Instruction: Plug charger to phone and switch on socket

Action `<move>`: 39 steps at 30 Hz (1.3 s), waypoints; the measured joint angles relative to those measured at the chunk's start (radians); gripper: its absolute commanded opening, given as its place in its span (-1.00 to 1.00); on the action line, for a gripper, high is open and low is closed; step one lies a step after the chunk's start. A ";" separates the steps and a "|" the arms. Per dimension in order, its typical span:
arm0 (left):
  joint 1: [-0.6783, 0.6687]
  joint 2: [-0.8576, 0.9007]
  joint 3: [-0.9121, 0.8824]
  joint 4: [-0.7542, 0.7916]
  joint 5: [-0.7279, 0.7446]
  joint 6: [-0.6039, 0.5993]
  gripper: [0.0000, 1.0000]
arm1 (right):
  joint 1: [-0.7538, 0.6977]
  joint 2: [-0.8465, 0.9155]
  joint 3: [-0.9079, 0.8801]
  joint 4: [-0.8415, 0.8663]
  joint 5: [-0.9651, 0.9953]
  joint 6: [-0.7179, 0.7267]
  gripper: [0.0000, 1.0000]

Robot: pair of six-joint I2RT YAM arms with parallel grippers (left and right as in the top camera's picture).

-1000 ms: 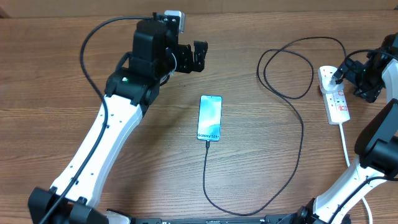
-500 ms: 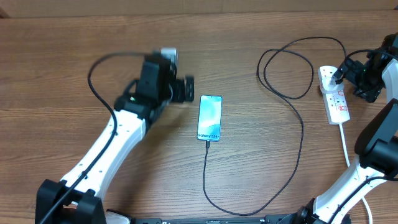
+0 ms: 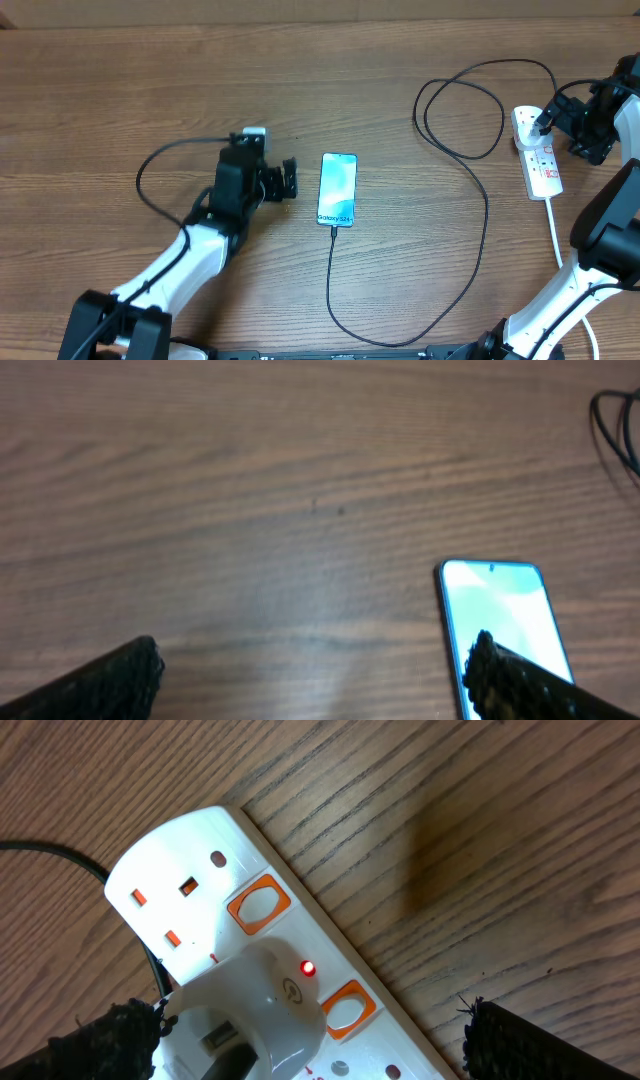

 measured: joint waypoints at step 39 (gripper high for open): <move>0.190 -0.627 -0.573 -0.068 -0.064 -0.029 0.99 | 0.000 0.000 0.000 0.000 0.000 0.002 1.00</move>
